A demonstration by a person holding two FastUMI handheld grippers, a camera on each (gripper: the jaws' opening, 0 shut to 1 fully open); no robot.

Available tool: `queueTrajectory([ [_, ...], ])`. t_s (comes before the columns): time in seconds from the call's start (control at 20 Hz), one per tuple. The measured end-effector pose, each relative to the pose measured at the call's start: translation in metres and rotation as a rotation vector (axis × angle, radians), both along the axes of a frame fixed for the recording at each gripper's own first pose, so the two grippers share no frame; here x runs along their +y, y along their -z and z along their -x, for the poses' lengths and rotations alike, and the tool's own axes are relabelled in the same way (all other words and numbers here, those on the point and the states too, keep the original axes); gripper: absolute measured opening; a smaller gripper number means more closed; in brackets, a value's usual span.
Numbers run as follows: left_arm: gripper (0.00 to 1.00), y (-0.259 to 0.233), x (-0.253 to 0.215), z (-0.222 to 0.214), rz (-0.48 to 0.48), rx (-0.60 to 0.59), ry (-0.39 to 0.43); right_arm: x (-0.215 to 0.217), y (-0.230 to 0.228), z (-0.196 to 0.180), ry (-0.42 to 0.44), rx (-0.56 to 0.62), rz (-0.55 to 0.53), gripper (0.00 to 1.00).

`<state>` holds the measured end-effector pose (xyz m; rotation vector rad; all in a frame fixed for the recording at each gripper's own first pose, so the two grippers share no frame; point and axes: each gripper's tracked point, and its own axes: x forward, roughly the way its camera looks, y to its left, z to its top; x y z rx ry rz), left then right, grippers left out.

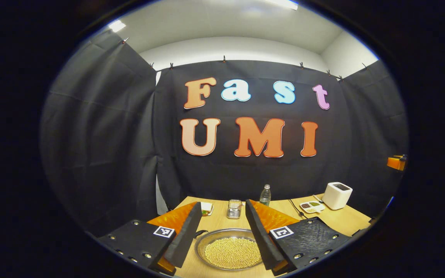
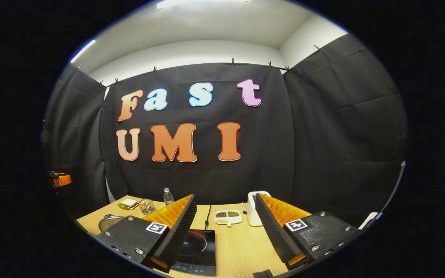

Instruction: First push the handle of the pot to place it horizontally, then grasp the pot with both hands and set it on the induction cooktop.

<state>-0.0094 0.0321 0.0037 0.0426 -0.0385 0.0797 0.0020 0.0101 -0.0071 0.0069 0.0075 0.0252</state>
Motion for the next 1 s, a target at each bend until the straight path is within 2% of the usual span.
queueTrajectory([
  [0.4, 0.75, 0.006, -0.019, 0.003, -0.007, 0.001, 0.062, 0.006, 0.013, -0.001, -0.027, 0.027, -0.015, 0.95],
  [0.45, 0.81, 0.004, -0.023, 0.005, -0.019, -0.007, 0.076, 0.006, 0.015, -0.002, -0.028, 0.033, -0.017, 0.95],
  [0.55, 0.69, 0.004, -0.028, 0.003, -0.038, -0.009, 0.102, 0.006, 0.018, -0.003, -0.029, 0.042, -0.020, 0.95],
  [0.65, 0.70, 0.011, -0.032, 0.004, -0.056, 0.007, 0.118, 0.006, 0.020, -0.004, -0.026, 0.040, -0.017, 0.95],
  [0.75, 0.58, 0.017, -0.038, 0.002, -0.065, 0.027, 0.149, 0.004, 0.020, -0.006, -0.020, 0.037, -0.011, 0.95],
  [0.8, 0.46, 0.022, -0.041, 0.001, -0.055, 0.041, 0.158, 0.004, 0.021, -0.006, -0.018, 0.036, -0.008, 0.95],
  [0.85, 0.44, 0.025, -0.042, -0.001, -0.043, 0.051, 0.172, 0.004, 0.021, -0.006, -0.017, 0.035, -0.005, 0.95],
  [0.9, 0.41, 0.026, -0.042, -0.002, -0.037, 0.058, 0.174, 0.004, 0.021, -0.006, -0.016, 0.033, -0.003, 1.00],
  [0.95, 0.36, 0.027, -0.044, -0.001, -0.039, 0.062, 0.182, 0.004, 0.020, -0.006, -0.016, 0.031, -0.001, 0.95],
  [1.0, 0.18, 0.029, -0.042, -0.003, -0.043, 0.065, 0.184, 0.004, 0.020, -0.006, -0.015, 0.030, 0.002, 0.95],
])
